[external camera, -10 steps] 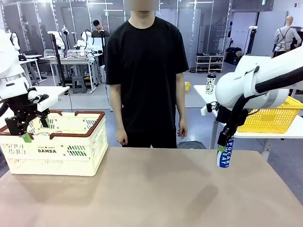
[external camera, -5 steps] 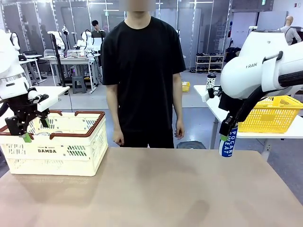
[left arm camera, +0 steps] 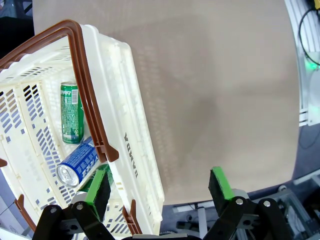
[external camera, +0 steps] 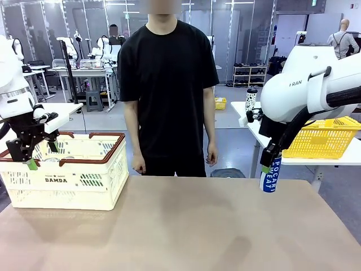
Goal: Place the drinks into the Shopping basket.
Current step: Pick up one drink and place it into the Shopping basket.
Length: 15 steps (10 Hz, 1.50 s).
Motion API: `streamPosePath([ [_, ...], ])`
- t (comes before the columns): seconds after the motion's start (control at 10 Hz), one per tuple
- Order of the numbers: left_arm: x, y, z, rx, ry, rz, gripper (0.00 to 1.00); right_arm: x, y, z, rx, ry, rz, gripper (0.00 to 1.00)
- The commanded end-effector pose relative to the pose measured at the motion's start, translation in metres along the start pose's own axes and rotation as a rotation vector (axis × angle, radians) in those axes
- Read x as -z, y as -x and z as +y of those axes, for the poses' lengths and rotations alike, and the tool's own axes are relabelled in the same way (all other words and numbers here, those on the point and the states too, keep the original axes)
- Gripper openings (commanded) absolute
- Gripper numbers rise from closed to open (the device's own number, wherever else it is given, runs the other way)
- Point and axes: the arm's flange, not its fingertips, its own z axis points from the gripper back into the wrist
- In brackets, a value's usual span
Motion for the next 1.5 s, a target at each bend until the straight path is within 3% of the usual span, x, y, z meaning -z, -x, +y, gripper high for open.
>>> streamPosePath([
  [0.0, -0.002, -0.002, -0.001, -0.014, 0.001, 0.015, 1.0, 0.003, -0.013, 0.013, -0.051, -0.011, -0.04, 0.58],
  [0.6, -0.002, -0.002, -0.001, -0.014, 0.001, 0.015, 1.0, 0.028, -0.109, 0.11, -0.364, -0.048, -0.191, 0.58],
  [0.8, -0.002, -0.002, -0.001, -0.014, 0.001, 0.015, 1.0, 0.047, -0.14, 0.128, -0.414, -0.05, -0.198, 0.58],
  [1.4, -0.002, -0.002, -0.001, -0.014, 0.001, 0.015, 1.0, 0.101, -0.174, 0.156, -0.482, -0.142, -0.175, 0.58],
])
